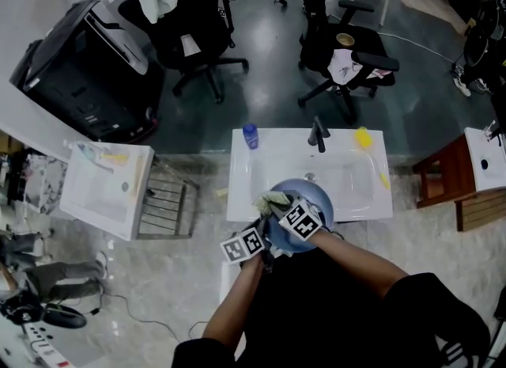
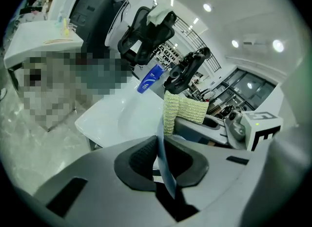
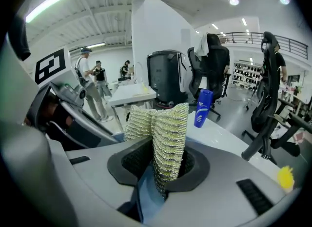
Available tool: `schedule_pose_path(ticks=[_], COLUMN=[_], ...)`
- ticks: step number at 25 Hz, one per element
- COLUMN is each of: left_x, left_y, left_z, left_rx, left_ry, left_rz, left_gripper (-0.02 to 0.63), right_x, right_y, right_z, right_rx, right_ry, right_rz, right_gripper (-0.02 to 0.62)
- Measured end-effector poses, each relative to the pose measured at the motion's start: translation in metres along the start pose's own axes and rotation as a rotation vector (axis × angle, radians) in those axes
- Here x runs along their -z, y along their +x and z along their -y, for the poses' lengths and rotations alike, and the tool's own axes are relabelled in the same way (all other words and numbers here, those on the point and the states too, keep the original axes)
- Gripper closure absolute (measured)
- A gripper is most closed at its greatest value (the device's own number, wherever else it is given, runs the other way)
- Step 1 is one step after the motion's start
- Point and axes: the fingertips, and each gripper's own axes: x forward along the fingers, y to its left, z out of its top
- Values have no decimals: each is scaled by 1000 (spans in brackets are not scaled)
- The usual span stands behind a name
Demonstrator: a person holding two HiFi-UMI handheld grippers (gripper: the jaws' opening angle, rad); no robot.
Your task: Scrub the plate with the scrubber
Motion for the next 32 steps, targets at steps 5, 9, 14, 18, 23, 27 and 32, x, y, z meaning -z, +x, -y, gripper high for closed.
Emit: schedule_pose_path(ticks=[5, 9, 14, 18, 23, 27, 32], left_x=[-1, 4, 10, 13, 12, 12, 13], left_y=[0, 2, 8, 9, 8, 10, 14], left_z=[10, 14, 24, 32, 39, 44, 51], left_rx=[18, 29, 57, 68, 83, 96, 112], left_ry=[14, 15, 0, 5, 8, 8, 21], left_rz=[-4, -7, -15, -21, -15, -12, -21], left_gripper=[574, 574, 572, 569, 566, 565, 558], right_x=[-1, 4, 11, 16, 20, 21, 30], right_y=[-7, -12, -22, -31, -41, -45, -54], right_z=[13, 22, 39, 53, 65, 73, 86], right_rx=[75, 126, 187, 238, 277, 292, 330], right_ry=[20, 22, 37, 67, 87, 81, 89], right_rz=[20, 22, 39, 35, 21, 26, 8], right_gripper=[514, 515, 518, 520, 521, 520, 520])
